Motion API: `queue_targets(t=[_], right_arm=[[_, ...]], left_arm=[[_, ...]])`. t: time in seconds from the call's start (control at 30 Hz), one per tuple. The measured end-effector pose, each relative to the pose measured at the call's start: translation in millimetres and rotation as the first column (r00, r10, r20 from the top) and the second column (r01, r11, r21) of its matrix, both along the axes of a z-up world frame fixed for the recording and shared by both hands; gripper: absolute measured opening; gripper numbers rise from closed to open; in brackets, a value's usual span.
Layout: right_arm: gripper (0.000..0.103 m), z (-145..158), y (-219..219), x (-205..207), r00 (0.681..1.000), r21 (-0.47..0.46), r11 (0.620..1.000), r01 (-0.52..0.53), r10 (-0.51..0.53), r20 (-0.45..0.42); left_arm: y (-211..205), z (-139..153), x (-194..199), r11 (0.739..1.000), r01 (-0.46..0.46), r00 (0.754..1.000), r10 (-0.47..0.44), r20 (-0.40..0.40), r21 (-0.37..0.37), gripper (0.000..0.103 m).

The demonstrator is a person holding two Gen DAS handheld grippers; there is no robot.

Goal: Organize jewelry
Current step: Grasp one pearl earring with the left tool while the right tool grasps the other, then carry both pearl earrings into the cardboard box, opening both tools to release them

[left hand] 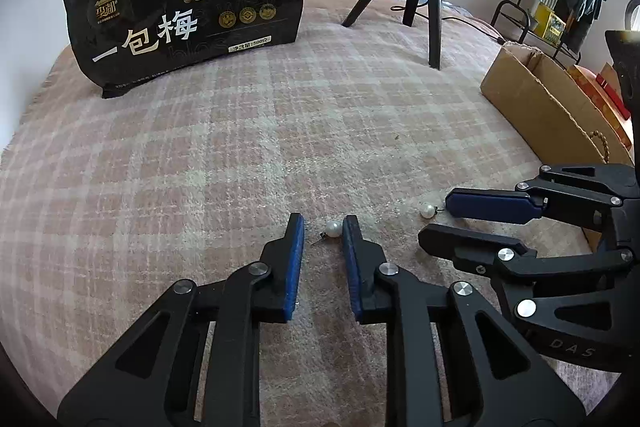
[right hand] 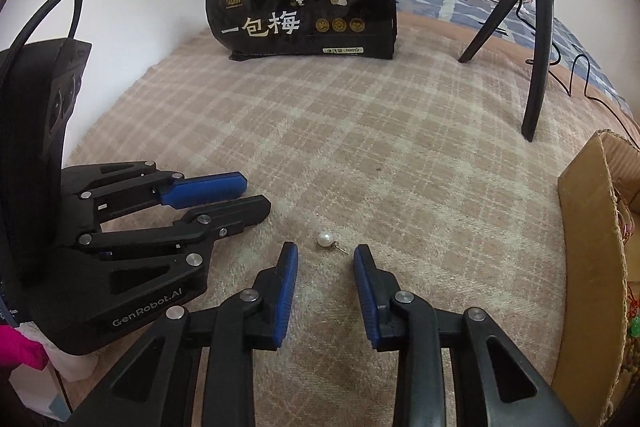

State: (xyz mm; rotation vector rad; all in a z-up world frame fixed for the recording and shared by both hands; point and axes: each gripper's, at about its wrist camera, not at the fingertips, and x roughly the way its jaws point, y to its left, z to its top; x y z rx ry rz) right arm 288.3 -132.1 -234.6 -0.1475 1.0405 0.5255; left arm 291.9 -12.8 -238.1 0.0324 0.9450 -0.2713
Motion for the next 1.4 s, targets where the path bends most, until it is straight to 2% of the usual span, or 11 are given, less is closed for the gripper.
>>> queue_targets(t=[0.13, 0.37, 0.6, 1.0, 1.4], right_arm=[[0.028, -2, 4, 4, 1.000, -0.013, 1.000, -0.004, 0.004, 0.009], [0.022, -6, 9, 7, 1.000, -0.035, 0.999, -0.013, 0.014, 0.017], [0.006, -6, 9, 6, 1.000, -0.032, 0.999, -0.011, 0.011, 0.015], [0.006, 6, -2, -2, 0.999, 0.025, 0.999, 0.033, -0.034, 0.019], [0.006, 37, -22, -20, 0.996, 0.060, 0.996, 0.066, -0.070, 0.060]], left_arm=[[2, -2, 1, 1.000, -0.006, 1.000, 0.006, 0.002, 0.013, 0.008], [5, -2, -1, 1.000, -0.010, 1.000, 0.010, 0.008, 0.015, 0.007], [4, -1, -3, 1.000, -0.009, 1.000, 0.009, 0.013, 0.020, 0.007], [7, 11, -15, 0.999, -0.021, 0.999, 0.020, 0.035, 0.032, 0.006], [2, 38, -34, 0.999, -0.017, 0.997, 0.014, 0.080, 0.032, 0.006]])
